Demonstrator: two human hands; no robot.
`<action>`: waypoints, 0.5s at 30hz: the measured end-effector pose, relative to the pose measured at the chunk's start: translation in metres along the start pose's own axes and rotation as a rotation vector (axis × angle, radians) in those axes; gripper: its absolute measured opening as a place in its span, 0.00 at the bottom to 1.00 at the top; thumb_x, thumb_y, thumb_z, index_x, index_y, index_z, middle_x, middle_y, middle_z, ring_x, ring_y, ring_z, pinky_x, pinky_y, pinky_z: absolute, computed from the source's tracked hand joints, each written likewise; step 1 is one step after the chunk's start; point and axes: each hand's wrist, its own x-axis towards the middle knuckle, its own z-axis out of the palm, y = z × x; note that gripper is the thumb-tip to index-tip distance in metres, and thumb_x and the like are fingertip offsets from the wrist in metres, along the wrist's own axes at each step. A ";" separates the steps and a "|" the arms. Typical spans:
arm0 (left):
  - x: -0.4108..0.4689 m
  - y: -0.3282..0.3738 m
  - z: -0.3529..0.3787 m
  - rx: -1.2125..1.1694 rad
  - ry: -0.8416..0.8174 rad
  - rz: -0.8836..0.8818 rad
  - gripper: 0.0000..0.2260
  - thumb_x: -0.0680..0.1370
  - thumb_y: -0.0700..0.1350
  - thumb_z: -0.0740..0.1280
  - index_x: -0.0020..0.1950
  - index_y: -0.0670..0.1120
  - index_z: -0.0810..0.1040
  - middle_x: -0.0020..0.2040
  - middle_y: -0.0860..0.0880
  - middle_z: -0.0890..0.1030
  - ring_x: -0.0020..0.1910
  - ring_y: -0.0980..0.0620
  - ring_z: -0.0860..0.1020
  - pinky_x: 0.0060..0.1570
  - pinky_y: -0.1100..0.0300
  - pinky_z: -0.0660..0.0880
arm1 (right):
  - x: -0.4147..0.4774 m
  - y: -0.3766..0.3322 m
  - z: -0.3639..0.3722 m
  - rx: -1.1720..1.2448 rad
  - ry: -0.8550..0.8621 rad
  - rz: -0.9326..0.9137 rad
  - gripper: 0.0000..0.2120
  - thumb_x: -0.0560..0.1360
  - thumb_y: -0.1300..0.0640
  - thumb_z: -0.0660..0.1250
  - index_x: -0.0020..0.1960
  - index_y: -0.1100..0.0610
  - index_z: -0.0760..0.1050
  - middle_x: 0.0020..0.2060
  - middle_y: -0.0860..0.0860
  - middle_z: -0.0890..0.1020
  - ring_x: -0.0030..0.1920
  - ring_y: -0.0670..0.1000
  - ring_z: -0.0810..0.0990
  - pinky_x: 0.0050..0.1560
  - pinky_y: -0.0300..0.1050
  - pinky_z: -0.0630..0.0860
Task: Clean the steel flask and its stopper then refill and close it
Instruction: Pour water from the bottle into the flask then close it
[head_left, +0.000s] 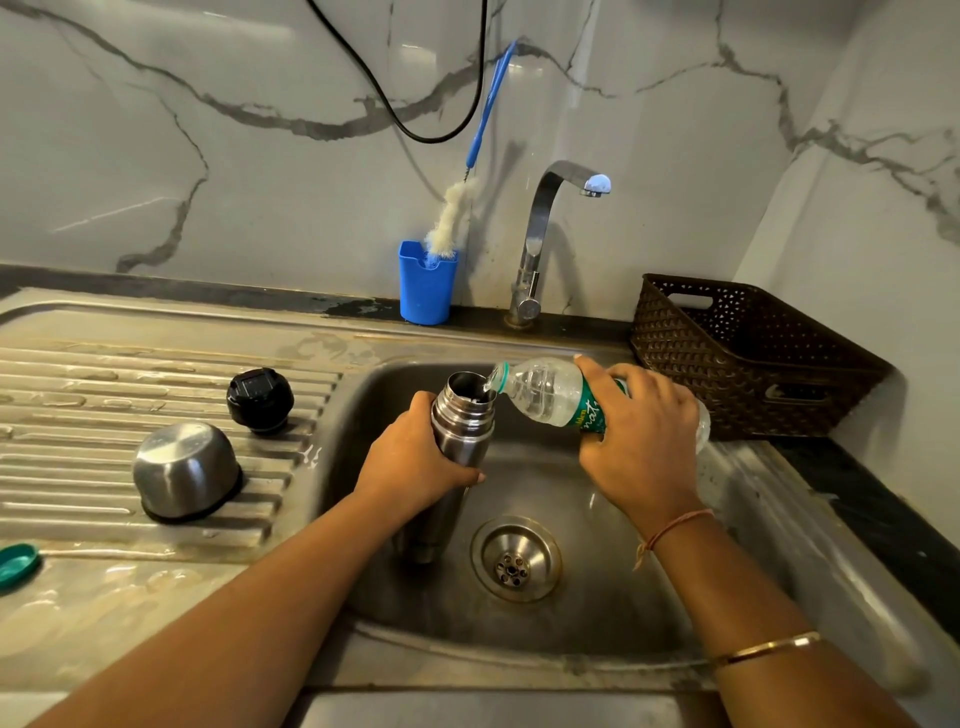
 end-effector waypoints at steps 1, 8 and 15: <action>0.000 0.000 0.000 0.000 -0.002 0.001 0.34 0.62 0.49 0.80 0.62 0.51 0.67 0.58 0.53 0.77 0.53 0.56 0.73 0.48 0.62 0.68 | 0.000 0.000 0.000 -0.003 0.007 -0.001 0.37 0.55 0.62 0.74 0.64 0.53 0.75 0.49 0.57 0.80 0.52 0.61 0.77 0.54 0.61 0.70; 0.001 0.001 0.001 -0.008 -0.001 0.002 0.34 0.62 0.49 0.80 0.61 0.51 0.67 0.57 0.54 0.78 0.53 0.55 0.75 0.48 0.62 0.69 | 0.000 -0.001 -0.001 -0.002 0.007 0.014 0.37 0.55 0.62 0.74 0.64 0.52 0.75 0.50 0.56 0.80 0.53 0.60 0.77 0.55 0.61 0.69; 0.001 0.001 0.001 -0.005 -0.008 0.017 0.33 0.62 0.49 0.80 0.60 0.51 0.67 0.57 0.54 0.77 0.49 0.58 0.71 0.48 0.62 0.68 | 0.000 -0.001 -0.002 -0.010 0.004 0.030 0.37 0.55 0.62 0.74 0.64 0.52 0.75 0.51 0.56 0.79 0.54 0.61 0.76 0.56 0.62 0.68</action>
